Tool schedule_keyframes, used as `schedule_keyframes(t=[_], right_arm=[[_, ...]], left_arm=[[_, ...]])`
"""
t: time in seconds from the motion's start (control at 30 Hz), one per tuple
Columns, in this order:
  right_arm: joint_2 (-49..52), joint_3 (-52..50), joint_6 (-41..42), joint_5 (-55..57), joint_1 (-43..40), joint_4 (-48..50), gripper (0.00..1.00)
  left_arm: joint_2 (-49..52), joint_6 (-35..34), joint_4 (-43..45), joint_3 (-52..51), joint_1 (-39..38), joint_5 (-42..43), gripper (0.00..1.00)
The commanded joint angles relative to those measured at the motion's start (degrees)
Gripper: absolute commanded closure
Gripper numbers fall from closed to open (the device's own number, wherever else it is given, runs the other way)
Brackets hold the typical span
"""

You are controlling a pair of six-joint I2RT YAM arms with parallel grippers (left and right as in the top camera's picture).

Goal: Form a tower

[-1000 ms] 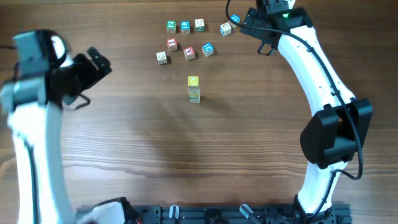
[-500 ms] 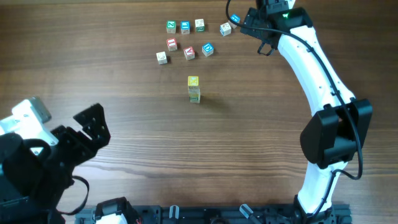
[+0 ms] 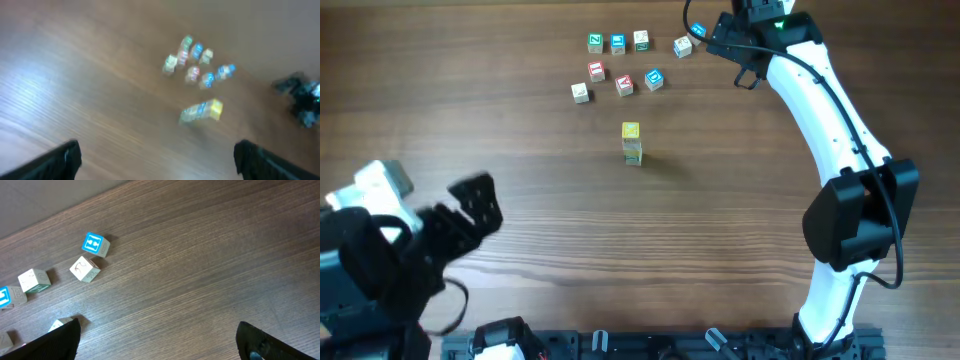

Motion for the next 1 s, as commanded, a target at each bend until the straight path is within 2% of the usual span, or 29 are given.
schedule_keyframes(t=[0.0, 0.03, 0.1, 0.13, 0.17, 0.3, 0.47, 0.67, 0.97], right_arm=[[0.7, -0.1, -0.6, 1.0, 0.3, 0.2, 0.00], [0.7, -0.1, -0.7, 1.1, 0.3, 0.2, 0.00], [0.7, -0.1, -0.6, 1.0, 0.3, 0.2, 0.00], [0.7, -0.1, -0.6, 1.0, 0.3, 0.2, 0.00], [0.7, -0.1, -0.6, 1.0, 0.3, 0.2, 0.01], [0.7, -0.1, -0.6, 1.0, 0.3, 0.2, 0.00], [0.7, -0.1, -0.6, 1.1, 0.3, 0.2, 0.00], [0.7, -0.1, -0.7, 1.0, 0.3, 0.2, 0.00], [0.7, -0.1, -0.6, 1.0, 0.3, 0.2, 0.00]], left_arm=[[-3.7, 0.9, 22.8, -10.5, 0.0, 0.7, 0.00], [-4.8, 0.9, 31.5, -13.9, 0.0, 0.7, 0.00], [-7.7, 0.9, 57.3, -23.7, 0.0, 0.7, 0.00], [-8.4, 0.9, 64.6, -27.0, 0.0, 0.7, 0.00], [-9.0, 0.9, 68.8, -29.7, 0.0, 0.7, 0.00], [-12.8, 0.9, 71.5, -36.0, 0.0, 0.7, 0.00], [-20.7, 0.9, 93.3, -47.4, 0.0, 0.7, 0.00], [-33.2, 0.9, 93.8, -57.5, 0.0, 0.7, 0.00], [-44.2, 0.9, 95.1, -70.0, 0.0, 0.7, 0.00]])
